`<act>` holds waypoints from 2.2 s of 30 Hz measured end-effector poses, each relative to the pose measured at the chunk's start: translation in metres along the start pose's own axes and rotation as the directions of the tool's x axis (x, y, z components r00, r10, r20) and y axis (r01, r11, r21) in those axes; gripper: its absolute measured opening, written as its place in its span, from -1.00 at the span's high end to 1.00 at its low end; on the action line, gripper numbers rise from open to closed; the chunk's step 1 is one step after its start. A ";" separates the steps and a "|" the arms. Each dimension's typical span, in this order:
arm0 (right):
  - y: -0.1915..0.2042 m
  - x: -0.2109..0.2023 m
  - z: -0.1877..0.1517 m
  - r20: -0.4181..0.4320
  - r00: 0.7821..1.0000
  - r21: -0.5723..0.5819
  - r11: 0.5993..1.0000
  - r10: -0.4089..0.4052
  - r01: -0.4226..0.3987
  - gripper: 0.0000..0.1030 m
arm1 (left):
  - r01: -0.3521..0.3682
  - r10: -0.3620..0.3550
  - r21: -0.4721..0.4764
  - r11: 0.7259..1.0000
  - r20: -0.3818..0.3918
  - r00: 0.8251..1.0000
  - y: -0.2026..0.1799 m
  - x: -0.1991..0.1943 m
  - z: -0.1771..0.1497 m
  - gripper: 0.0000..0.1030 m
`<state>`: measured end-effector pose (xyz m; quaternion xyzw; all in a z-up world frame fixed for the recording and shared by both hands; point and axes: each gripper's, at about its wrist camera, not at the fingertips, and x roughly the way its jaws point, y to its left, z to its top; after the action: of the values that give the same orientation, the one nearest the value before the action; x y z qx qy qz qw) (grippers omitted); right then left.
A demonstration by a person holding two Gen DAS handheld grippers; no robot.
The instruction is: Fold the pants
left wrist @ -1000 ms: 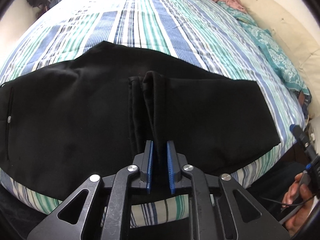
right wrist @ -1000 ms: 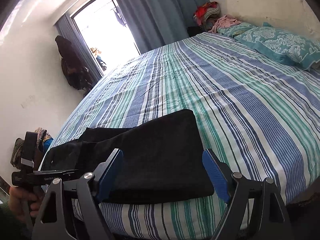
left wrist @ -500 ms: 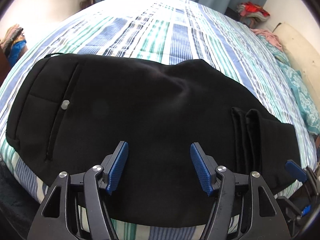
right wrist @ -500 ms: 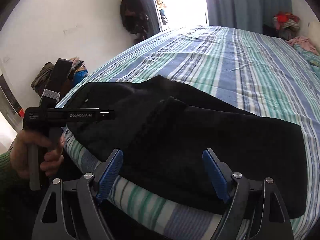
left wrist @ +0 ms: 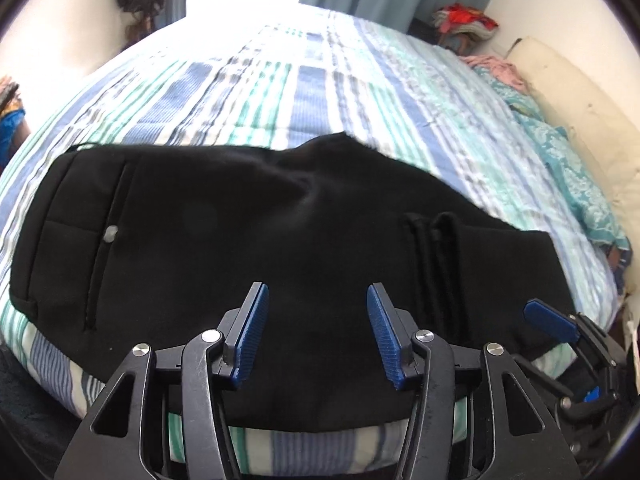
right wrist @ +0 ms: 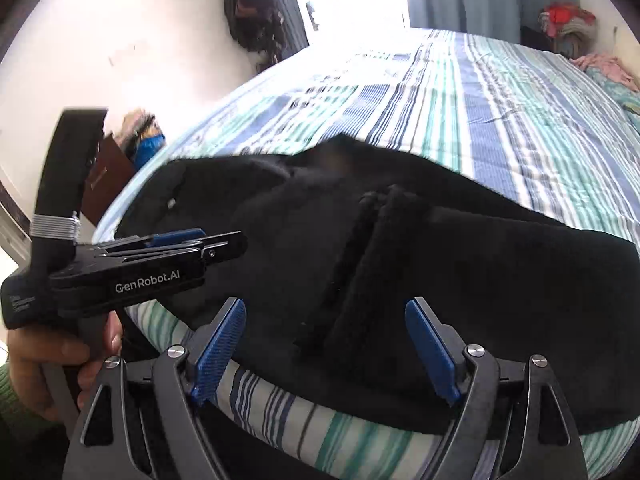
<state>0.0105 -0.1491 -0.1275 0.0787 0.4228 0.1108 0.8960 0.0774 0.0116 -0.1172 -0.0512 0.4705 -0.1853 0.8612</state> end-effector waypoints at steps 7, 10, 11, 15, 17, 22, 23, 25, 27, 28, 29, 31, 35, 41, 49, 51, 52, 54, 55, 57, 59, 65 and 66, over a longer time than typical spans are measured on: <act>-0.086 -0.084 -0.035 0.134 0.975 0.160 0.975 -0.178 0.156 -0.70 | 0.120 -0.101 0.174 0.977 -0.113 0.988 -0.082 0.030 -0.003 0.10; -0.110 -0.104 -0.049 0.167 0.962 0.203 0.962 -0.217 0.182 -0.70 | 0.072 -0.045 0.174 0.982 -0.156 0.987 -0.089 0.053 -0.007 0.13; -0.118 -0.109 -0.051 0.174 0.959 0.225 0.957 -0.225 0.184 -0.70 | 0.067 -0.039 0.171 0.983 -0.162 0.986 -0.090 0.058 -0.008 0.23; -0.151 -0.123 -0.051 0.222 0.942 0.348 0.923 -0.252 0.165 -0.70 | 0.080 -0.052 0.183 0.980 -0.153 0.987 -0.094 0.049 -0.008 0.93; -0.162 -0.127 -0.045 0.238 0.940 0.374 0.916 -0.245 0.144 -0.70 | 0.063 -0.043 0.166 0.984 -0.126 0.991 -0.087 0.038 -0.005 0.93; -0.184 -0.097 -0.027 0.211 0.977 0.353 0.931 0.014 -0.089 -0.70 | 0.027 0.002 0.192 0.981 -0.149 0.989 -0.079 0.054 -0.016 0.90; -0.196 -0.079 -0.032 0.150 0.988 0.411 0.906 0.037 -0.096 -0.71 | 0.018 0.013 0.214 0.977 -0.139 0.990 -0.082 0.055 -0.019 0.88; -0.214 -0.044 -0.051 0.003 0.998 0.518 0.854 0.058 -0.051 -0.56 | -0.001 0.034 0.248 0.969 -0.128 0.991 -0.088 0.054 -0.020 0.83; -0.211 -0.054 -0.046 0.030 0.998 0.500 0.864 0.048 -0.057 -0.56 | 0.002 0.031 0.255 0.967 -0.125 0.992 -0.086 0.050 -0.020 0.74; -0.212 -0.057 -0.038 0.013 0.998 0.513 0.856 0.065 -0.062 -0.56 | 0.007 0.023 0.242 0.970 -0.122 0.992 -0.084 0.047 -0.019 0.69; -0.215 -0.063 -0.029 0.033 0.995 0.526 0.845 0.090 -0.094 -0.56 | 0.007 0.019 0.224 0.975 -0.115 0.993 -0.081 0.043 -0.018 0.51; -0.222 -0.079 -0.002 0.089 0.992 0.513 0.850 0.084 -0.118 -0.56 | -0.022 0.037 0.197 0.980 -0.075 0.996 -0.075 0.035 -0.016 0.00; -0.250 -0.073 0.049 0.098 0.989 0.539 0.830 0.112 -0.147 -0.57 | -0.026 0.034 0.168 0.985 -0.045 0.998 -0.066 0.027 -0.012 -0.12; -0.293 0.015 0.028 -0.054 0.978 0.704 0.702 0.201 -0.105 -0.57 | -0.067 0.073 0.152 0.986 -0.032 0.997 -0.053 0.019 -0.016 -0.12; -0.269 -0.075 0.017 0.091 0.970 0.671 0.705 0.227 -0.228 -0.66 | -0.023 0.023 0.130 0.991 0.000 1.000 -0.058 0.007 -0.013 -0.27; -0.263 -0.089 -0.007 0.110 0.962 0.696 0.672 0.251 -0.255 -0.68 | -0.018 0.020 0.153 0.988 -0.010 1.000 -0.066 0.014 -0.015 -0.34; -0.261 -0.090 -0.022 0.110 0.959 0.714 0.650 0.263 -0.260 -0.72 | -0.026 0.031 0.165 0.986 -0.025 0.999 -0.070 0.019 -0.017 -0.34; -0.259 -0.077 -0.052 0.057 0.960 0.756 0.616 0.274 -0.221 -0.74 | -0.058 0.071 0.187 0.981 -0.061 0.996 -0.073 0.033 -0.023 -0.34; -0.259 -0.069 -0.065 0.035 0.960 0.770 0.605 0.279 -0.203 -0.66 | -0.067 0.083 0.194 0.979 -0.075 0.994 -0.071 0.037 -0.026 -0.34; -0.259 -0.074 -0.072 0.090 0.961 0.777 0.584 0.262 -0.232 -0.62 | -0.055 0.070 0.185 0.981 -0.074 0.995 -0.067 0.033 -0.028 -0.34; -0.255 -0.089 -0.063 0.126 0.963 0.773 0.585 0.236 -0.245 -0.63 | -0.052 0.063 0.174 0.983 -0.054 0.997 -0.064 0.024 -0.027 -0.38; -0.225 -0.084 -0.035 0.100 0.985 0.650 0.741 0.138 -0.170 -0.74 | -0.075 0.084 0.121 0.990 -0.073 0.994 -0.053 0.030 -0.023 -0.51; -0.220 -0.069 -0.038 0.046 0.992 0.630 0.767 0.118 -0.121 -0.74 | -0.081 0.091 0.116 0.990 -0.081 0.993 -0.050 0.031 -0.023 -0.51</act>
<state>-0.0325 -0.3779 -0.1516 0.4014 0.4279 0.0194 0.8096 0.0595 -0.0438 -0.1411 0.0260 0.4978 -0.1762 0.8488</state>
